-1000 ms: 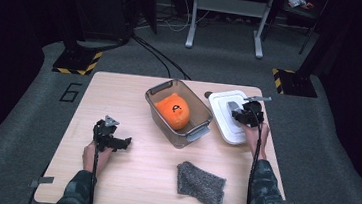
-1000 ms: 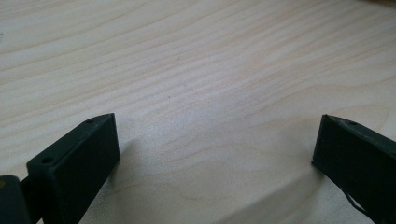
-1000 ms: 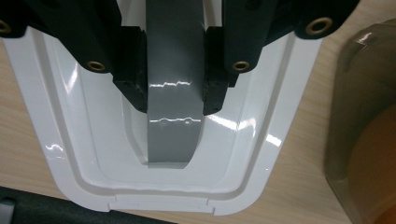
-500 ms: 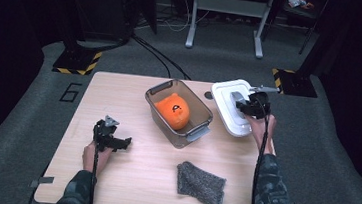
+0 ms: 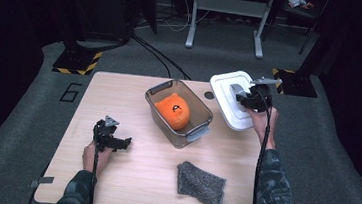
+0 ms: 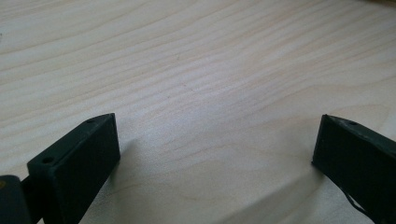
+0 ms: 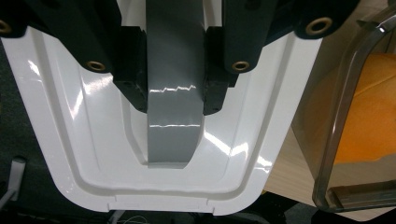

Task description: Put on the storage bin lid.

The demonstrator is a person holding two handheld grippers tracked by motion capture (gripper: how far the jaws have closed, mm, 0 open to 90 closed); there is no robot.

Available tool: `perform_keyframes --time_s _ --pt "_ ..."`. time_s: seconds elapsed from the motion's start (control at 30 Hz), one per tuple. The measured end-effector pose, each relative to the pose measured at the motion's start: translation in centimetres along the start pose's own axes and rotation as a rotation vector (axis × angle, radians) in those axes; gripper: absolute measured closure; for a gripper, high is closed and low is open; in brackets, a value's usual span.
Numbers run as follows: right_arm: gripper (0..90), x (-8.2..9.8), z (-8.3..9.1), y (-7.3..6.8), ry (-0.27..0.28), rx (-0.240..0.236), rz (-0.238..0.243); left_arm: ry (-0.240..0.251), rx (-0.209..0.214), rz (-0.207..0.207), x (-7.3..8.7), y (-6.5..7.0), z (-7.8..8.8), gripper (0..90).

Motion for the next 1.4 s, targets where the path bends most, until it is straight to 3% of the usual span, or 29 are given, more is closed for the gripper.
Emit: perform_keyframes --time_s 0.4,0.83,1.4 --pt "67.1 -2.0 1.0 -1.8 0.018 -0.05 0.016 0.0 0.0 0.0 0.0 0.0 0.0 0.1" --pt "67.1 -3.5 1.1 -5.3 0.024 -0.094 0.023 -0.004 0.0 -0.006 0.0 0.0 0.0 0.1" --pt "67.1 -4.1 -2.0 -10.7 -0.016 -0.206 0.064 -0.013 0.005 -0.013 0.1 0.0 0.1 0.1"
Point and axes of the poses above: each handheld gripper's, and its own axes: z roughly backward along the jaws, x roughly out of its underside, y roughly to its right, the point moved 6 cm from there along -z, roughly forward along the jaws, and after that the axes turned 10 degrees about -x, right-handed, at the moved point
